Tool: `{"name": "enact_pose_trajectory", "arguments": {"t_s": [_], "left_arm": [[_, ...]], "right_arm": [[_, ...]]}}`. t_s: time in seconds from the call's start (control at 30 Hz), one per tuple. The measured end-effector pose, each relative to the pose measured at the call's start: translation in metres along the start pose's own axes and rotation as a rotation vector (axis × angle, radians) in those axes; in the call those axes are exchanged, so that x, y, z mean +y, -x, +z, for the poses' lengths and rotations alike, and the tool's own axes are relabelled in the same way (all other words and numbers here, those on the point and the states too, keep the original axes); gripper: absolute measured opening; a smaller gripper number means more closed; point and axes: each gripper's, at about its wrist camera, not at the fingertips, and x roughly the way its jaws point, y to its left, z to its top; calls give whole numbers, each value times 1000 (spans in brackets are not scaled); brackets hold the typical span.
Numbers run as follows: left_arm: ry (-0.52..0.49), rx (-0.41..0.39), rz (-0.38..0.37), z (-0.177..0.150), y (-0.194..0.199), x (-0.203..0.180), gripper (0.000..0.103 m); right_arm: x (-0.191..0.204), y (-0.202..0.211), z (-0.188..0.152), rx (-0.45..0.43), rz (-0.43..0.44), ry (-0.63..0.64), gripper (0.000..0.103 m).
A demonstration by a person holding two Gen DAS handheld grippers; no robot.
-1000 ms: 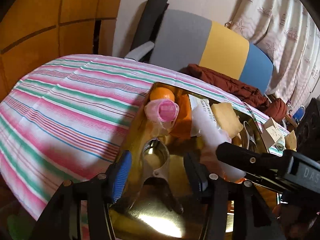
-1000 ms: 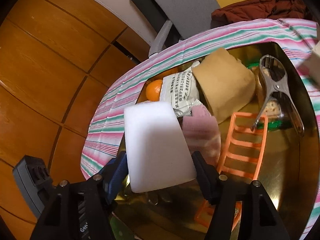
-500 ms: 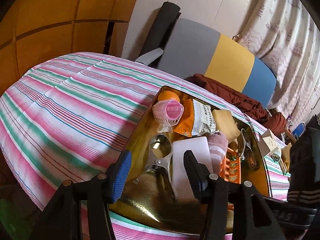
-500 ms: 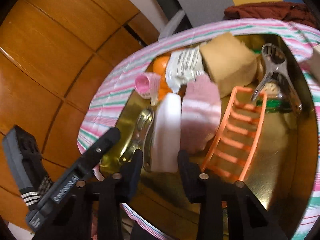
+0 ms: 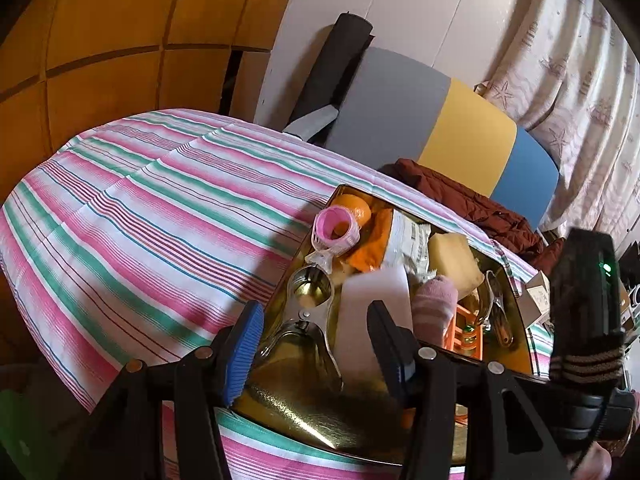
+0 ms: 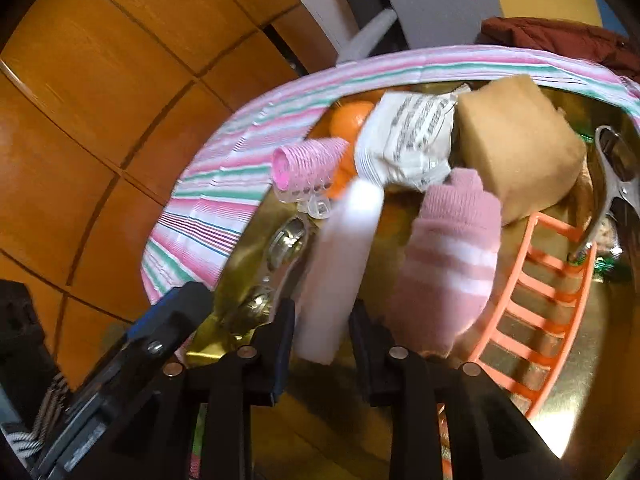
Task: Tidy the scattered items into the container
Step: 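Open the right gripper over the tray while the left gripper releases the clip, then move both grippers back toward the cream medicine boxes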
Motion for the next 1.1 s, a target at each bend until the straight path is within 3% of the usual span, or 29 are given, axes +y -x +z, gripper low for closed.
{"name": "enact_pose_trajectory", "arguments": {"t_s": [0.07, 0.13, 0.27, 0.4, 0.67, 0.77, 0.83, 0.93, 1.1], "left_arm": [[12, -2, -6, 0, 1, -1, 55], [9, 6, -8, -1, 0, -6, 55], [-27, 20, -21, -7, -2, -20, 55], [-70, 38, -41, -14, -4, -38, 55], [-160, 78, -86, -31, -4, -80, 55], [-207, 88, -112, -38, -3, -98, 55], [-243, 93, -130, -42, -2, -111, 55], [-290, 101, -156, -50, -1, -130, 55], [-352, 139, -218, -64, -1, -161, 55]], "right_arm": [[-8, 13, -5, -24, 19, -32, 51], [-17, 32, -11, -71, 37, -58, 54], [-29, 68, -22, -172, 51, -73, 54], [-40, 96, -28, -248, 4, -76, 54], [-83, 129, -40, -298, -74, -178, 54], [-100, 142, -51, -323, -41, -203, 52], [-108, 152, -59, -341, -125, -215, 57], [-130, 167, -72, -382, -106, -267, 57], [-170, 189, -94, -412, -175, -359, 57]]}}
